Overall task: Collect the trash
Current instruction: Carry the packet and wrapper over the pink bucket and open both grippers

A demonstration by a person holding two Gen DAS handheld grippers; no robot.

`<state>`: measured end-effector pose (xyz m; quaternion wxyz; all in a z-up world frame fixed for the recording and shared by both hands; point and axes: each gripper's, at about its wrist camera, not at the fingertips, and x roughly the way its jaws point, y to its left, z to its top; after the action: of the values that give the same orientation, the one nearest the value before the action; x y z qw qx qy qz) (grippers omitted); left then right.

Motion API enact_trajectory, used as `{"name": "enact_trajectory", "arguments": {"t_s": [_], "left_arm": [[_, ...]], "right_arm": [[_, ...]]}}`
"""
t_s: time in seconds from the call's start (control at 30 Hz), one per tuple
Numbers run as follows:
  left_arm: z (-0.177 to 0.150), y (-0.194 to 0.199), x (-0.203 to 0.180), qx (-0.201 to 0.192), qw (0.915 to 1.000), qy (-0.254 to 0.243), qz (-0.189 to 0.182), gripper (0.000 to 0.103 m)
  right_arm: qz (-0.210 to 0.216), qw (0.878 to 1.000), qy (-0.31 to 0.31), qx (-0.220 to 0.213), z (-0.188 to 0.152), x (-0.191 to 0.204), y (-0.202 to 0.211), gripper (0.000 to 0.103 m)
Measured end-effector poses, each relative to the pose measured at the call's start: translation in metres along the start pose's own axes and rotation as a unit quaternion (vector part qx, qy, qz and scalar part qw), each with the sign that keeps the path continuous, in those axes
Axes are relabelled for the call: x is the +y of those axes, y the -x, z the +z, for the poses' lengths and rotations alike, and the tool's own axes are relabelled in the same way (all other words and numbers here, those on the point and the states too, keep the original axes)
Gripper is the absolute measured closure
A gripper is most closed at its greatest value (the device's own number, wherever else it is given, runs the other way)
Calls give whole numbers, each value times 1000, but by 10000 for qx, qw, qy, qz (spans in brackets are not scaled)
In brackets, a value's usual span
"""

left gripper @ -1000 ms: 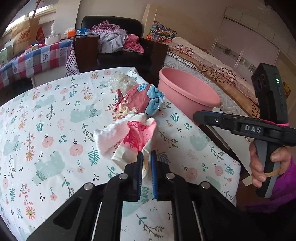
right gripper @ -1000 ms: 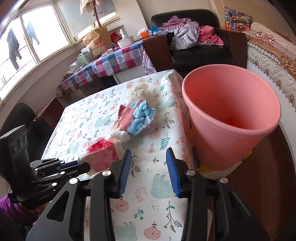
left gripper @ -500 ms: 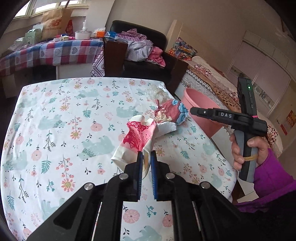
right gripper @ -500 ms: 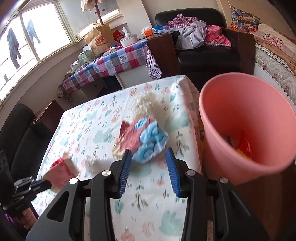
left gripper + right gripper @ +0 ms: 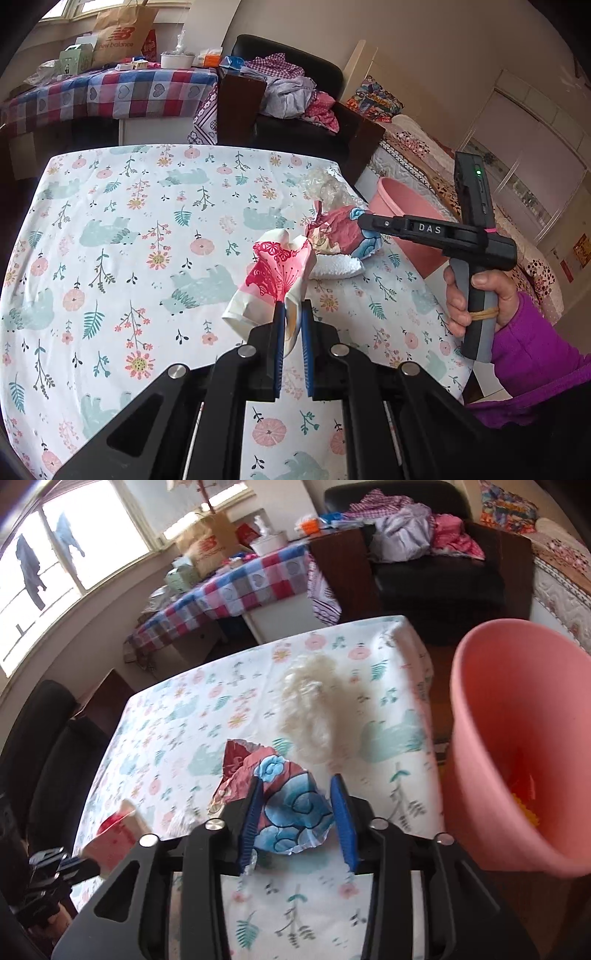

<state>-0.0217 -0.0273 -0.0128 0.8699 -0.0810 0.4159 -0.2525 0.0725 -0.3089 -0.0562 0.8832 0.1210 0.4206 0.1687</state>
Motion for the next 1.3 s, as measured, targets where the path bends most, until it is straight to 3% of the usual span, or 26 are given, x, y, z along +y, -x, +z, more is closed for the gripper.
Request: {"name": "enact_trajectory", "arguments": {"t_s": [0.23,0.6,0.87,1.3], "left_arm": [[3,3,-2,-103,9999,15,51,95],[24,16,-28,-549,9983,-179,72,95],[50,7,-61,-808,9959,-407,-79,95],[87,-53,-133,-642,9906,-1047,-607,95]], "right_arm": [[231,9980,432,-392,-18,30,36,88],[332,9909,375,-1253,-22,25,105,88],[-382,9817,259,-1846,-22,3,141,88],[-1501,9613,-562,-2239,-24,-75,163,88]]}}
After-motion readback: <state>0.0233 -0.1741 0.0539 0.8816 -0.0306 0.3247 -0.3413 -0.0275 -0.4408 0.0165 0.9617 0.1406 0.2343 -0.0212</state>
